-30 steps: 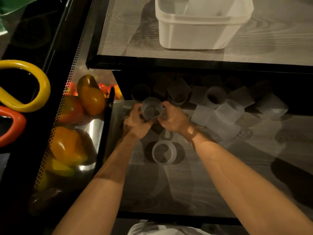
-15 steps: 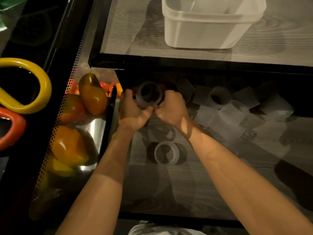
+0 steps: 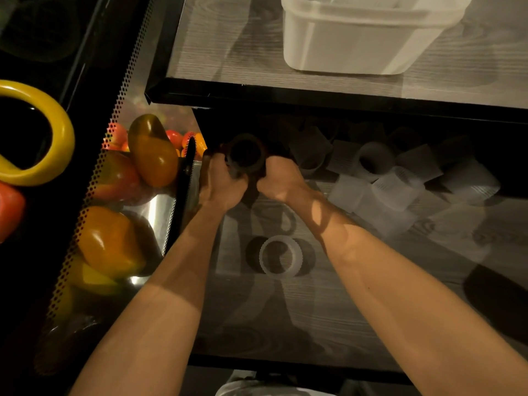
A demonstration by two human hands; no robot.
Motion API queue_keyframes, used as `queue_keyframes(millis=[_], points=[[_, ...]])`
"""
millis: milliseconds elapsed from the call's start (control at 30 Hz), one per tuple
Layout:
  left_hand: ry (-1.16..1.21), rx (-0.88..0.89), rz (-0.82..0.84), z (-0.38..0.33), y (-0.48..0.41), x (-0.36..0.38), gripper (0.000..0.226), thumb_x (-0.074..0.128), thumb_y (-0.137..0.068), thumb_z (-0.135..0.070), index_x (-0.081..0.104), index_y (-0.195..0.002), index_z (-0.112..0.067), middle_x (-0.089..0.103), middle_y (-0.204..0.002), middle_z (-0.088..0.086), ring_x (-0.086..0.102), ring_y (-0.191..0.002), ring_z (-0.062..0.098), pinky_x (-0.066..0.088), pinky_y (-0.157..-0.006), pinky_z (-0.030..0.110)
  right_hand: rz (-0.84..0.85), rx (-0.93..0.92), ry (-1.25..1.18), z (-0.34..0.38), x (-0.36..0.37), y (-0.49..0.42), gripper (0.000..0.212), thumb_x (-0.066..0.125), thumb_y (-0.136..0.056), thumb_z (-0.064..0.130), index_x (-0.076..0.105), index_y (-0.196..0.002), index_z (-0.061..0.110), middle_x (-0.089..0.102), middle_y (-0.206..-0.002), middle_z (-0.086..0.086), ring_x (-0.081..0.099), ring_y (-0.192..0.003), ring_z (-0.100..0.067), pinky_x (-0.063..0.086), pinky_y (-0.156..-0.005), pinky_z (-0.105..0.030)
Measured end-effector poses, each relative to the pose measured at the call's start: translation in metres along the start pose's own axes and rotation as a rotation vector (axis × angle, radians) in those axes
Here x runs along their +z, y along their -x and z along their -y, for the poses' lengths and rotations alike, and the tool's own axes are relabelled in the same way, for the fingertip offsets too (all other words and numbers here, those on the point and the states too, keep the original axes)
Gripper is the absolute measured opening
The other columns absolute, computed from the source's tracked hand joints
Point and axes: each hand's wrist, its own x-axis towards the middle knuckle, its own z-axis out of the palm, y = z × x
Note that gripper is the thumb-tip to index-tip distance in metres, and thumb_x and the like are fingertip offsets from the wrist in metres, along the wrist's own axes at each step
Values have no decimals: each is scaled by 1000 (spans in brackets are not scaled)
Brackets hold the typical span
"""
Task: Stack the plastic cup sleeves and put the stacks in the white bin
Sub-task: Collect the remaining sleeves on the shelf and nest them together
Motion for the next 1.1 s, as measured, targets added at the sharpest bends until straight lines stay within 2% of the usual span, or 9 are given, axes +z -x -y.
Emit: queue_keyframes(millis=[100,200,300,433,533,600,733,967,1100], points=[[-19,-44,30,3,4,1,50,74,-81,-23,53,-125,-12,49,-128,8,54,-110,22,52,-90,41,-10,7,-40,-9,6,3,12,63,-82,7,54,-84,15,59,-84,-4,62,-81,-24,45,-61,-30],[35,-9,84,6,9,2,51,74,-81,-21,50,-125,-16,55,-127,5,56,-115,22,52,-95,43,-26,34,-102,-16,12,7,31,68,-77,6,55,-105,11,60,-101,-6,60,-89,-22,47,-67,-30],[68,-13,116,4,15,3,43,68,-90,-21,52,-130,-21,59,-120,-3,58,-111,18,52,-93,38,-33,39,-175,-23,19,10,41,71,-69,11,57,-108,13,60,-106,-6,62,-98,-25,50,-70,-28],[265,-81,129,6,30,5,39,59,-98,-23,57,-136,-31,62,-116,-12,60,-112,12,53,-97,36,-53,5,-249,-37,16,26,57,78,-74,10,48,-120,24,48,-117,-1,50,-105,-15,38,-69,-15],[414,-87,188,1,46,1,37,56,-100,-19,59,-133,-35,62,-109,-21,59,-107,5,54,-89,28,-45,-58,-280,-47,7,44,77,82,-76,15,43,-142,25,45,-125,1,48,-117,-15,44,-86,-21],[492,-38,277,-2,57,-3,38,56,-100,-20,58,-136,-29,64,-120,-12,59,-114,10,53,-90,28,-46,-92,-304,-48,2,59,88,85,-74,24,38,-149,26,43,-128,3,47,-123,-17,47,-96,-28],[623,41,329,-5,78,-17,50,60,-89,-33,58,-138,-22,66,-123,2,64,-113,21,55,-92,40,-81,-134,-421,-47,-8,96,86,88,-67,43,45,-140,29,47,-131,7,56,-117,-15,57,-95,-41],[675,139,482,2,120,-26,28,57,-98,-11,62,-125,-16,69,-113,4,68,-103,19,55,-81,34,29,-125,-447,-60,-9,151,83,94,-65,37,43,-129,26,59,-120,11,62,-107,-4,57,-92,-30],[636,113,493,9,140,-19,29,58,-96,-5,67,-115,-26,72,-92,-11,70,-90,8,56,-78,30,79,-83,-353,-70,1,169,84,91,-69,36,36,-131,27,57,-108,16,61,-94,-1,51,-74,-17]])
